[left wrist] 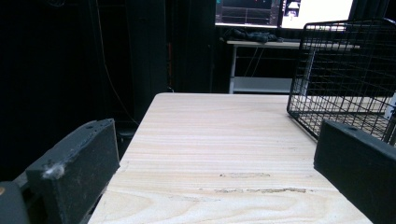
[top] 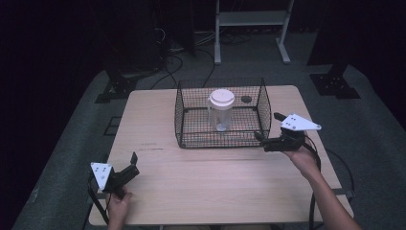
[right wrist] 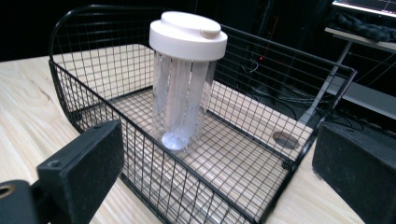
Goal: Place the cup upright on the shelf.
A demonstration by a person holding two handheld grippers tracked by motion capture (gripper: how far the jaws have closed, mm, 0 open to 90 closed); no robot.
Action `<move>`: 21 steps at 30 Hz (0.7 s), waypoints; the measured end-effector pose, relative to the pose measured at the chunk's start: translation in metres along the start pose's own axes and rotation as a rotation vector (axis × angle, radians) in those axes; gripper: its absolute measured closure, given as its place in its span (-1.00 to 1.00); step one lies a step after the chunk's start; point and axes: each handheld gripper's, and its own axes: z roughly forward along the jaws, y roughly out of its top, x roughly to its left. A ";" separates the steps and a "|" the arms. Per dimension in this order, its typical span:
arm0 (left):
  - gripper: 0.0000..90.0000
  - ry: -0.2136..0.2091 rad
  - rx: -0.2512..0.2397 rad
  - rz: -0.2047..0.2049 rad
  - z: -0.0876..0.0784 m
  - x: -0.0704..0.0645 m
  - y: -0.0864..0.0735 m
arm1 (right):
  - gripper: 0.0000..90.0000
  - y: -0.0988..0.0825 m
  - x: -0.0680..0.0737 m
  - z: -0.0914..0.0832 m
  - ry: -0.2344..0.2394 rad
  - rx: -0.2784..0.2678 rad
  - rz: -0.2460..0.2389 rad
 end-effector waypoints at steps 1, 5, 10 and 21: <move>-1.00 0.000 0.000 -0.001 0.000 0.000 0.000 | -0.96 -0.001 0.000 -0.001 -0.002 0.005 0.000; -1.00 0.001 0.000 0.000 0.000 0.000 0.000 | -0.96 -0.006 0.000 -0.006 0.000 0.017 0.002; -1.00 0.001 0.000 0.003 0.000 0.000 0.000 | -0.96 -0.010 0.002 -0.012 -0.005 0.014 -0.008; -1.00 0.001 -0.001 0.005 0.000 0.000 0.000 | -0.96 -0.034 0.001 -0.023 -0.023 0.033 0.025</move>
